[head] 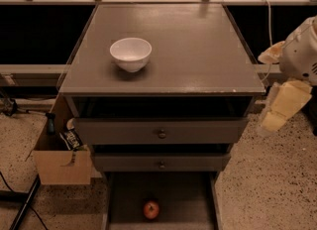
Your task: Pick apple from bottom drawer and place on counter
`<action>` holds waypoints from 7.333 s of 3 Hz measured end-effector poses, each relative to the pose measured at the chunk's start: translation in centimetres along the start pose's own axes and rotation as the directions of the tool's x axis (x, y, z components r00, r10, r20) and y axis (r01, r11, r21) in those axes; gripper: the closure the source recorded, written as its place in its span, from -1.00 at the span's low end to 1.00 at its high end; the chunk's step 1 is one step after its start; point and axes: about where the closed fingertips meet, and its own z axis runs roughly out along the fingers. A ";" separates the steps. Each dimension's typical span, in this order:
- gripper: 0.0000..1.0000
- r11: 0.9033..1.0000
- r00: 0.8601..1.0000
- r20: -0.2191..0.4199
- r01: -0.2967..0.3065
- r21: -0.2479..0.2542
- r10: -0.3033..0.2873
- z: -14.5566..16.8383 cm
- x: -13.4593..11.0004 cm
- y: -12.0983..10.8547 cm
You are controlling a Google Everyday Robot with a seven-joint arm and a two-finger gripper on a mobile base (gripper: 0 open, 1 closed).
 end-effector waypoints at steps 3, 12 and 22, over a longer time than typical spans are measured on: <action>-1.00 0.994 0.978 0.206 0.022 -0.107 0.001 7.5 0.0 5.6; -1.00 0.943 0.929 0.330 -0.052 -0.328 0.166 42.2 10.2 14.5; -1.00 0.940 0.850 0.471 -0.076 -0.334 0.236 71.8 5.4 17.3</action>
Offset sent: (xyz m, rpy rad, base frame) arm -0.0565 0.0492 -0.1310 0.3544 0.0756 0.1318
